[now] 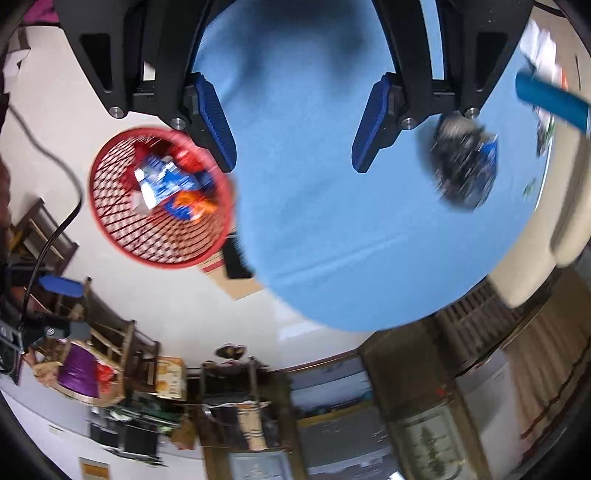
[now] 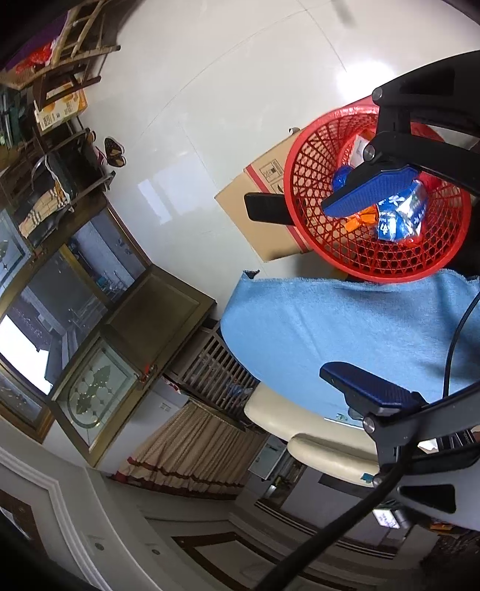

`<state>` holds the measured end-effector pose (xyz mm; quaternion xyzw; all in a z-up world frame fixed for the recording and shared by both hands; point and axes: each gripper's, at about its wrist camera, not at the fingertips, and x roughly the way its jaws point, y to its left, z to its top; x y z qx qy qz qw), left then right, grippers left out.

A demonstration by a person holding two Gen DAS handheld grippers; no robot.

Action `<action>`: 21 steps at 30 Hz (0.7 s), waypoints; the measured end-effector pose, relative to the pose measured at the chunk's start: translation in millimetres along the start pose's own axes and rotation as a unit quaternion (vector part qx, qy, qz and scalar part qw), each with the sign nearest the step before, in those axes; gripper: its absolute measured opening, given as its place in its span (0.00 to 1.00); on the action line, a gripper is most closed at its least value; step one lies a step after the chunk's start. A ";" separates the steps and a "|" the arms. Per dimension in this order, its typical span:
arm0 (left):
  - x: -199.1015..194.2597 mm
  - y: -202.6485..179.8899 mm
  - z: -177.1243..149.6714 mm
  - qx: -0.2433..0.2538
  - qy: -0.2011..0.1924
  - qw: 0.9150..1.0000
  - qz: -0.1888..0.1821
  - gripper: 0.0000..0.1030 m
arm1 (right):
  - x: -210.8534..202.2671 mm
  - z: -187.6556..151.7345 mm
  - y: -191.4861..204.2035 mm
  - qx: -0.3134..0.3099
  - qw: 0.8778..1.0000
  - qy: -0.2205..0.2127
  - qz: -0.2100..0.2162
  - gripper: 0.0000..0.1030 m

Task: Collect trash
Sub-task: 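Move both tools back over the table toward the black bag and toothpaste box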

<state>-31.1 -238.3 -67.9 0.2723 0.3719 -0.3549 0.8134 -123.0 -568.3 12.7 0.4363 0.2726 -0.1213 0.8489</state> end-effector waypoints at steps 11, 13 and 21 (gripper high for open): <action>-17.1 113.5 -77.0 -0.144 0.013 0.987 0.067 0.65 | 45.3 -23.2 58.2 -0.060 0.996 0.062 0.006 0.81; -19.0 132.5 -90.6 -0.164 0.016 0.983 0.081 0.65 | 58.8 -30.5 75.6 -0.077 0.994 0.080 0.008 0.81; -23.8 195.3 -142.7 -0.230 0.028 0.963 0.136 0.65 | 130.8 -65.6 155.6 -0.155 0.974 0.163 0.034 0.81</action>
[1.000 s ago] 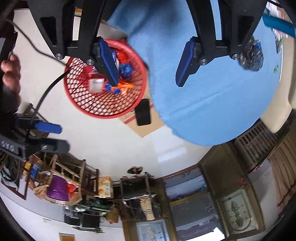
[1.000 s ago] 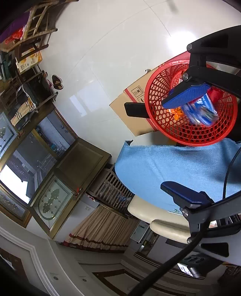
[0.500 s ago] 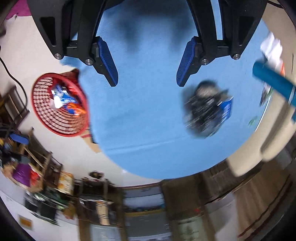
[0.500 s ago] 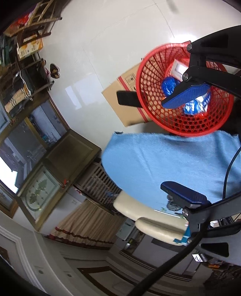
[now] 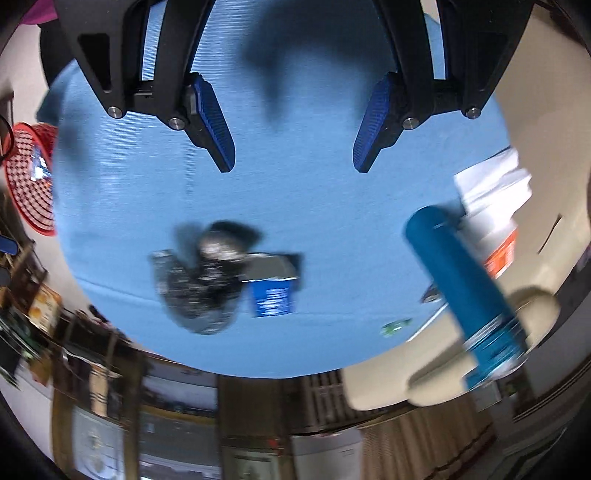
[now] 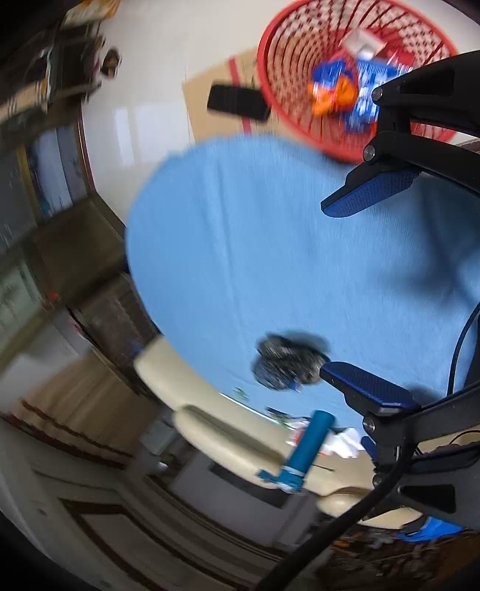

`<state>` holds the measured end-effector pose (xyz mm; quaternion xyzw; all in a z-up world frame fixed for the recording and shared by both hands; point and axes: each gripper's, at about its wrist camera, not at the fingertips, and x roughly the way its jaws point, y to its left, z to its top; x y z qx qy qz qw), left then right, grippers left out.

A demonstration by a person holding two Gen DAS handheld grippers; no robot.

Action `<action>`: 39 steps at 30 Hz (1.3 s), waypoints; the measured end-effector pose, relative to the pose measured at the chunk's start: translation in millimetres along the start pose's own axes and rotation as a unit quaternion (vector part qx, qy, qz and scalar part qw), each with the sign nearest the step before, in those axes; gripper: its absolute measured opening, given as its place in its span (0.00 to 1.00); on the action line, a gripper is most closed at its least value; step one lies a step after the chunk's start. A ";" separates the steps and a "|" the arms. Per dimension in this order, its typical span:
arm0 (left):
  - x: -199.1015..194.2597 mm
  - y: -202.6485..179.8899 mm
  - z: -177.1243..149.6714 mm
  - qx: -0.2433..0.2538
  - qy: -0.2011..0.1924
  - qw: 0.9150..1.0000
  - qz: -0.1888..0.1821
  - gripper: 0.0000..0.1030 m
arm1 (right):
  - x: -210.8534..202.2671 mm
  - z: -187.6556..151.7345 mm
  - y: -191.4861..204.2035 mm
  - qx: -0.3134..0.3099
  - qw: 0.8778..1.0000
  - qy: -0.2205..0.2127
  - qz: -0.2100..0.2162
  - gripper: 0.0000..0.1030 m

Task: Collect trash
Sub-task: 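Move both tools back over the table toward the black bag and toothpaste box, then grasp the black plastic bag with the right gripper while the left gripper grasps the blue toothpaste box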

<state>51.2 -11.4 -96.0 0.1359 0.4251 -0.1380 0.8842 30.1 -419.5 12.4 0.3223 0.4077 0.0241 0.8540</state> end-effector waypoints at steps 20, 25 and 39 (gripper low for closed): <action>26.7 77.7 -24.3 -0.054 -0.001 0.998 0.027 0.66 | 220.0 27.5 100.9 -0.001 0.991 0.133 -0.008 0.67; 27.1 86.8 -22.0 -0.063 -0.003 0.998 0.026 0.66 | 250.5 25.1 108.5 -0.013 0.988 0.151 -0.040 0.53; 50.2 43.3 57.5 -0.041 -0.008 0.997 -0.069 0.74 | 212.9 20.5 69.9 -0.019 0.992 0.113 -0.051 0.42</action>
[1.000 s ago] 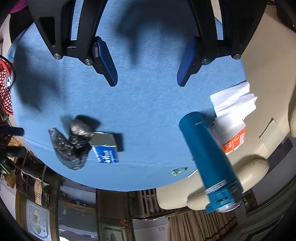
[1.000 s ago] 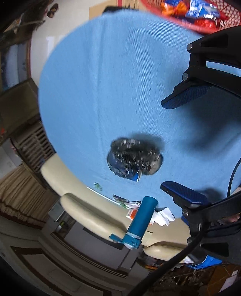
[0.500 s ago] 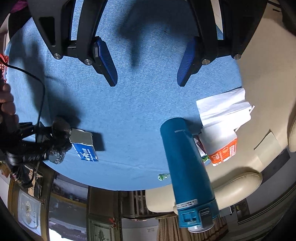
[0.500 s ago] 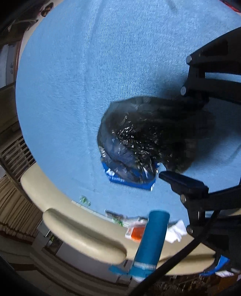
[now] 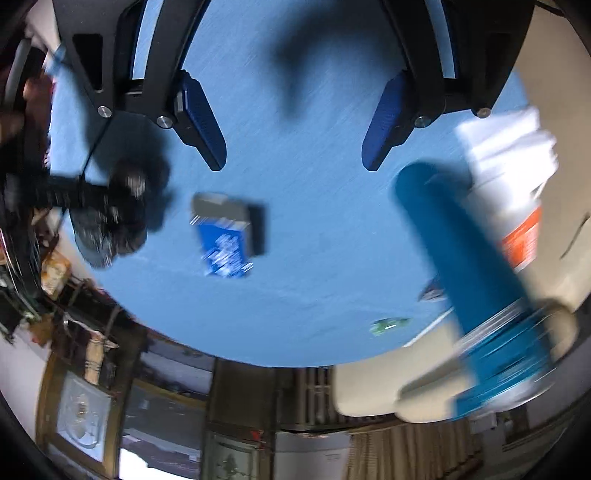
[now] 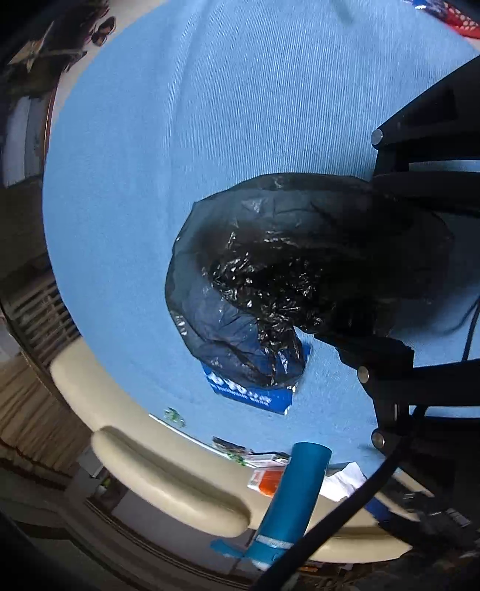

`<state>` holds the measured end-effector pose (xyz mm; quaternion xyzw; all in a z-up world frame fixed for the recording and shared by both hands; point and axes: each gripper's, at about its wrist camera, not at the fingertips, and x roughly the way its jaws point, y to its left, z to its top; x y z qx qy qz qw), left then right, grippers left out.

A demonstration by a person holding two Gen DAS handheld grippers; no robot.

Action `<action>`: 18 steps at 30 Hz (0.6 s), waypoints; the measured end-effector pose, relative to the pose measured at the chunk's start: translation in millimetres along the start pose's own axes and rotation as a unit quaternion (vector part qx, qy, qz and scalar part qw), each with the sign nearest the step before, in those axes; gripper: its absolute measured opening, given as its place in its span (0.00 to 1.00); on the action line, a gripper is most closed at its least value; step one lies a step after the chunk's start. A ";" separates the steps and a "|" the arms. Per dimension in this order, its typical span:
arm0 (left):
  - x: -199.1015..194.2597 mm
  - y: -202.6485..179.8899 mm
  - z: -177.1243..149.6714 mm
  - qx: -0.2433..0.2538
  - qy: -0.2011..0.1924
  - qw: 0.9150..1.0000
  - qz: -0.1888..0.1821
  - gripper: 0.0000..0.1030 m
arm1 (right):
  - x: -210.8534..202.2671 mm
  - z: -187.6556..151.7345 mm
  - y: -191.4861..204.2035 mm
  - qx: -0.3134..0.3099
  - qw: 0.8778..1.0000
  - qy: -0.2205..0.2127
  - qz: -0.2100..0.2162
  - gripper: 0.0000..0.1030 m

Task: Collect trash
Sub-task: 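Grasp the black plastic bag with the right gripper while the left gripper grasps the blue toothpaste box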

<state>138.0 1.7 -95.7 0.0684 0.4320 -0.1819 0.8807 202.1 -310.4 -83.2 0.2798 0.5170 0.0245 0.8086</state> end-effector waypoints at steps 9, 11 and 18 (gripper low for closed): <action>67.4 -54.7 52.1 -0.003 0.048 0.998 -0.046 0.74 | -42.2 -12.8 -35.9 -0.003 0.999 -0.039 -0.010 0.42; 77.1 -60.4 56.0 -0.005 0.055 0.998 -0.039 0.74 | -44.2 -13.4 -37.8 -0.007 0.999 -0.043 -0.010 0.42; 97.7 -77.6 58.2 0.000 0.066 0.997 -0.038 0.74 | -43.9 -13.0 -43.9 -0.012 0.999 -0.051 -0.009 0.42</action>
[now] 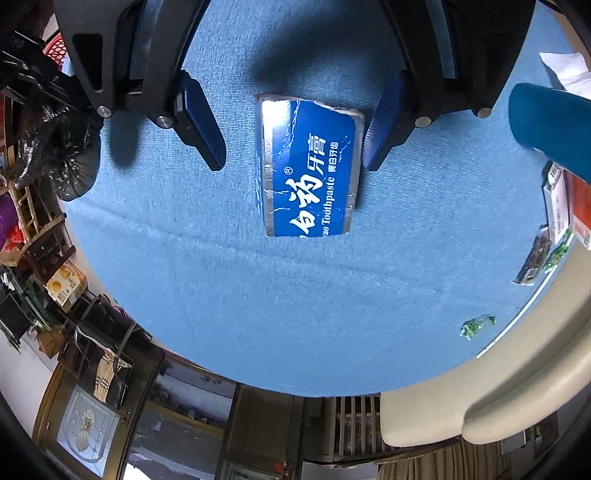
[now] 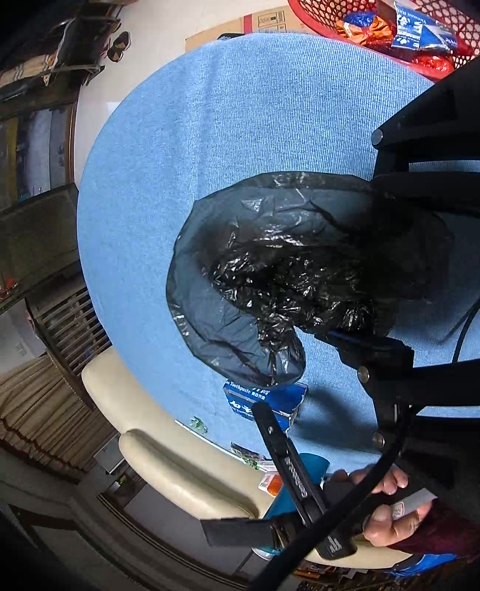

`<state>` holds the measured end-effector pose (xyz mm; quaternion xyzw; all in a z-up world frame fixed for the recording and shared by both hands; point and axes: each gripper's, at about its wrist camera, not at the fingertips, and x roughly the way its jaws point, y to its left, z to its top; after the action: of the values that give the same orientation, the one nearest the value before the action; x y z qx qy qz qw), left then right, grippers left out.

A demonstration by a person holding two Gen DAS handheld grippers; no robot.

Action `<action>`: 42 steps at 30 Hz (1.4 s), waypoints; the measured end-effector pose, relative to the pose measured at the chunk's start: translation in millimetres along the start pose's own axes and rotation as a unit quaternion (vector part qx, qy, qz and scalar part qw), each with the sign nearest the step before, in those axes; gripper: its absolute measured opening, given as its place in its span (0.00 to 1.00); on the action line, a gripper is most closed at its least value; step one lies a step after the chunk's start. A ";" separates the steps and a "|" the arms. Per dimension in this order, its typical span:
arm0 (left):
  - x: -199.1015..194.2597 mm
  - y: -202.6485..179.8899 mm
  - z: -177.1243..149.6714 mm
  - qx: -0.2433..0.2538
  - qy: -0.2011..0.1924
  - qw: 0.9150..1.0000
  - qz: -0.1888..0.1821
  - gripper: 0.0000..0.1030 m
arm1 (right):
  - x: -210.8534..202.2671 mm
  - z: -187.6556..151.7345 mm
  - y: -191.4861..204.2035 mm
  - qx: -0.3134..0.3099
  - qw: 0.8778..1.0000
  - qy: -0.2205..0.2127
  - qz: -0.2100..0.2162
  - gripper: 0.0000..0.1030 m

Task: Collect trash
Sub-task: 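Grasp the black plastic bag with the right gripper while the left gripper grasps the blue toothpaste box, then carry the black bag and toothpaste box toward the red wastebasket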

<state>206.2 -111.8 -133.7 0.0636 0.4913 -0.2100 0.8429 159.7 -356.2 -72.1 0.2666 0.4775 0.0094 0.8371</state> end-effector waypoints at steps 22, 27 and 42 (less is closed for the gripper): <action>-68.5 -6.9 -30.5 -0.015 -0.066 0.998 0.004 0.56 | -39.6 -19.0 8.3 -0.019 0.999 -0.045 0.004 0.42; -105.7 -32.0 -42.2 0.017 -0.098 0.994 0.038 0.56 | -59.7 -25.8 9.7 -0.025 0.998 -0.059 0.008 0.42; -196.2 -88.2 -71.1 0.094 -0.204 0.970 0.089 0.56 | -138.7 -55.5 1.6 -0.039 0.992 -0.122 0.013 0.42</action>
<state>28.3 -112.0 6.6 0.1415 0.2796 -0.1879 0.9309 40.0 -368.1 16.5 0.2389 0.3677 0.0063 0.8987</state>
